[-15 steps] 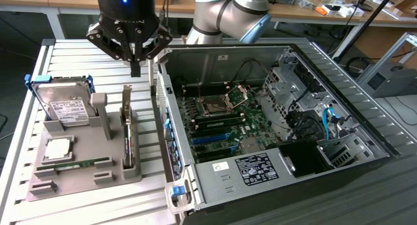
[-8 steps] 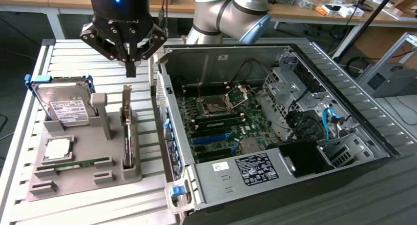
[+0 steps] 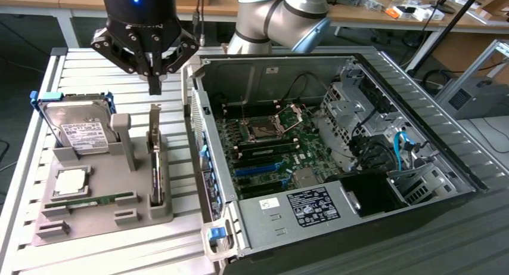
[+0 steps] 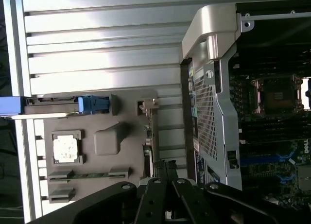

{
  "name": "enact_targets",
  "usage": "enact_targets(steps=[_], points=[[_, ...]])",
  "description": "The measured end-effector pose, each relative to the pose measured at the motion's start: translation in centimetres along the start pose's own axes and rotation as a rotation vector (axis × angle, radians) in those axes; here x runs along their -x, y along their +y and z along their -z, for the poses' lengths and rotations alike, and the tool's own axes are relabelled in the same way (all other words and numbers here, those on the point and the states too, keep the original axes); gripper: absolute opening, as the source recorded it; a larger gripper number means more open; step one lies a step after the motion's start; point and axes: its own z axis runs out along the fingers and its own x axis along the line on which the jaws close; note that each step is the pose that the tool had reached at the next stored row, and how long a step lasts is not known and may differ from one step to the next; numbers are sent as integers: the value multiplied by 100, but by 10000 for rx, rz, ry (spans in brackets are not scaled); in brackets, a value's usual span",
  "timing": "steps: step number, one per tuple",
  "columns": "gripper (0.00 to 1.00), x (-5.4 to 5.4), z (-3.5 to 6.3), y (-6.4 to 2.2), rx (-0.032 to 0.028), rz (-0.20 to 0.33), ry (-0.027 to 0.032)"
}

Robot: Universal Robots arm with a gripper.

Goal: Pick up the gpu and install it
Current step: 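Reach for the gpu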

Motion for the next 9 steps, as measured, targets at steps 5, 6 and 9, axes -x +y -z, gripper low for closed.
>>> enact_targets(steps=[5,6,9], points=[[11,-46,1,-3,1,0,0],[11,-55,1,-4,1,0,-1],[11,-80,2,-6,1,0,-1]])
